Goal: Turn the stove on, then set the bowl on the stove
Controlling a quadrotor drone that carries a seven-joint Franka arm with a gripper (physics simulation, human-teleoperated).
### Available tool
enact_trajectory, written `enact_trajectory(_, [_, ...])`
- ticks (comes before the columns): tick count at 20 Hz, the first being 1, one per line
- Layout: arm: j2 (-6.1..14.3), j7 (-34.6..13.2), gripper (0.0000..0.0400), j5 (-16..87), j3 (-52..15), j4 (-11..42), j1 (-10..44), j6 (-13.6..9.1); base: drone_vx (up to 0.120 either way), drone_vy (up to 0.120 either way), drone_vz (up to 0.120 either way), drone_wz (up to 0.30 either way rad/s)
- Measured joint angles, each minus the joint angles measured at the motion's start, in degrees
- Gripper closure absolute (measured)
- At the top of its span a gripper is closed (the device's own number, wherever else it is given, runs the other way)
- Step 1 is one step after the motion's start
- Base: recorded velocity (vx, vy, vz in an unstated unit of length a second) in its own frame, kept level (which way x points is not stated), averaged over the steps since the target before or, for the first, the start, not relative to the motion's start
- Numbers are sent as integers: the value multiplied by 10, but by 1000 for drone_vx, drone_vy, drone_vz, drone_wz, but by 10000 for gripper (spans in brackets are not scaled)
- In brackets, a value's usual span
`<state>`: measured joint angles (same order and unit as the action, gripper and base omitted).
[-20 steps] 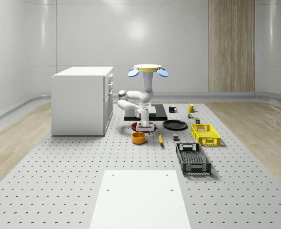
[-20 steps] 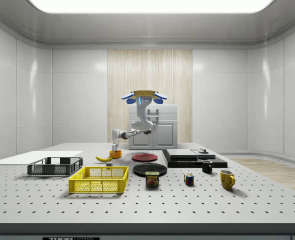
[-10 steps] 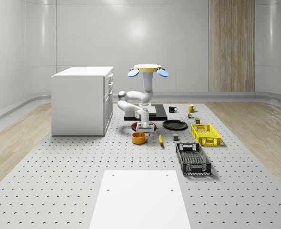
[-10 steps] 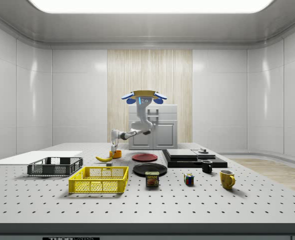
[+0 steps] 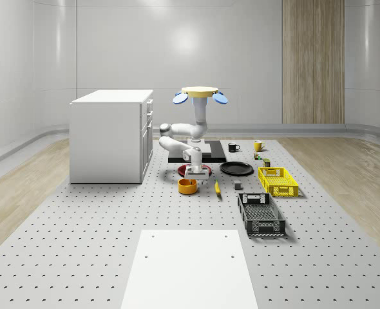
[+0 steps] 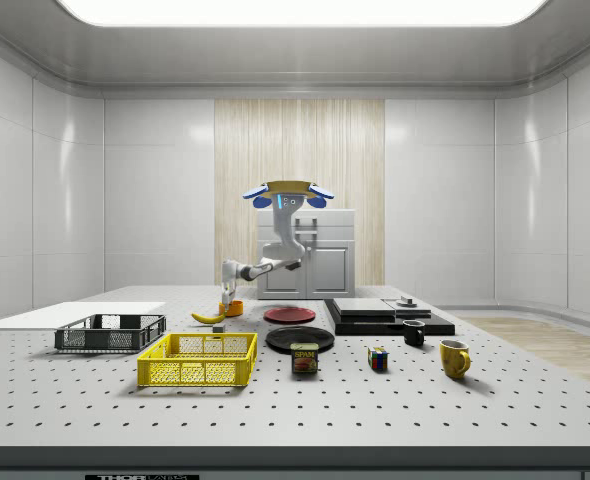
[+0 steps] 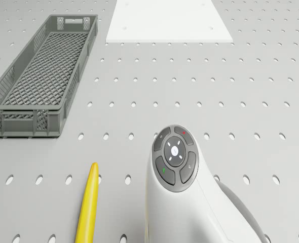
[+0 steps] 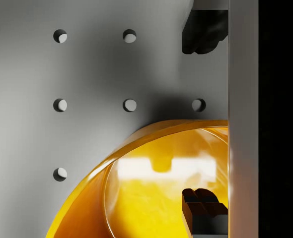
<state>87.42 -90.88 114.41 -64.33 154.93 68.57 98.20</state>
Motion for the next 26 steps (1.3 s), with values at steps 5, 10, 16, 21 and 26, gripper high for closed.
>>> enact_trajectory(5, [-1, 4, 46, 2, 2, -2, -3, 0, 0, 0, 0, 0])
enact_trajectory(10, [-3, 5, 227, 4, 3, -2, -4, -1, 0, 0, 0, 0])
enact_trajectory(16, [-5, 6, 284, 5, 3, -2, -5, -3, 0, 0, 0, 0])
enact_trajectory(21, [-6, 7, 295, 2, 0, 0, -7, -6, 0, 0, 0, 0])
enact_trajectory(26, [-4, 7, 299, -21, -25, 12, -14, -18, 0, 0, 72, 0])
